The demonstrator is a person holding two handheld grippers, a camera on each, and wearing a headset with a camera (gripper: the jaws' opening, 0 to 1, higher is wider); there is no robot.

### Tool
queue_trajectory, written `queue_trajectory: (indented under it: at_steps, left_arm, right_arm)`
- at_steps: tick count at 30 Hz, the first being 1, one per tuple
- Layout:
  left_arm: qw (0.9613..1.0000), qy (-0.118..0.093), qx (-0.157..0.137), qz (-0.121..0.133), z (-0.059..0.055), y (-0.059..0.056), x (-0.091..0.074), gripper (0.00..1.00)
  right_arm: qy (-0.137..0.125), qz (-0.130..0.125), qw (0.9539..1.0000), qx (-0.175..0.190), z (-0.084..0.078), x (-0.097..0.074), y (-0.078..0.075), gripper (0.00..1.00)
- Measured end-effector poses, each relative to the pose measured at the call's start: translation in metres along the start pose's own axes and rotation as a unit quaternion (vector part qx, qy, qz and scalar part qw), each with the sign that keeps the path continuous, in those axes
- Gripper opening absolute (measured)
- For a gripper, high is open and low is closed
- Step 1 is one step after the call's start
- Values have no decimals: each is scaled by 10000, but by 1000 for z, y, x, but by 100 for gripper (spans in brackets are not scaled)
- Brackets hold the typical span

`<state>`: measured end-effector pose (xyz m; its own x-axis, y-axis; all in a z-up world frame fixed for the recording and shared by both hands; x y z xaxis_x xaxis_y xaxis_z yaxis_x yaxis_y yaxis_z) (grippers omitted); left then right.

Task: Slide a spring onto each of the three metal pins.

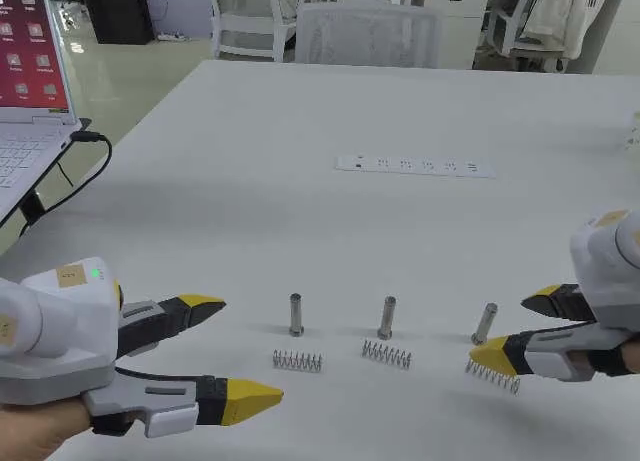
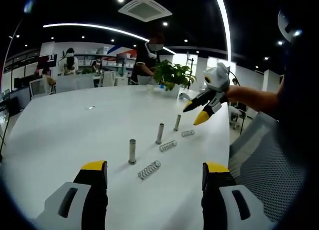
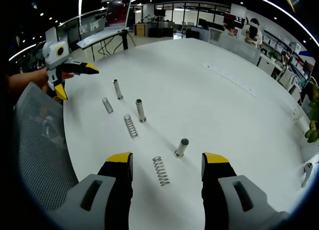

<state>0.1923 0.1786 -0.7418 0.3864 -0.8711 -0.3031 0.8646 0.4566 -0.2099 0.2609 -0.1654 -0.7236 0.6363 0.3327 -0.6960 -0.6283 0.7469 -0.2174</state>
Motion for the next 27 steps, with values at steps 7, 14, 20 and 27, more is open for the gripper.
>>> queue_trajectory:
  at_steps: [7, 14, 20, 27]
  left_arm:
    - [9999, 36, -74, 108, -2, 3, -1, 75]
    - [9996, 105, -93, 245, -5, 5, -3, 74]
    - [9992, 166, -101, 349, -5, 6, -5, 74]
    - [9989, 193, -110, 410, -6, 7, -6, 74]
  right_arm:
    - [7, 2, 10000, -20, -2, -3, 1, 55]
    - [3, 19, 10000, -40, -3, -5, 3, 55]
    - [4, 24, 10000, -62, -3, -7, 4, 55]
    - [25, 47, 10000, -83, -5, -10, 6, 55]
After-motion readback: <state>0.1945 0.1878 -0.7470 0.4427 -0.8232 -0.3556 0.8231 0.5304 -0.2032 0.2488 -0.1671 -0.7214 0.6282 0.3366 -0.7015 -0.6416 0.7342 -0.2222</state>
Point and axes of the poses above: the centre of the closed fingertips' face, and the gripper's own axes: x roughly forward along the fingers, y roughly to its left, z roughly out of its top, the point moved 10 cm from there along -x, roughly backward along the fingers, and after that the axes turned 14 degrees about -z, right-handed, at the moved point
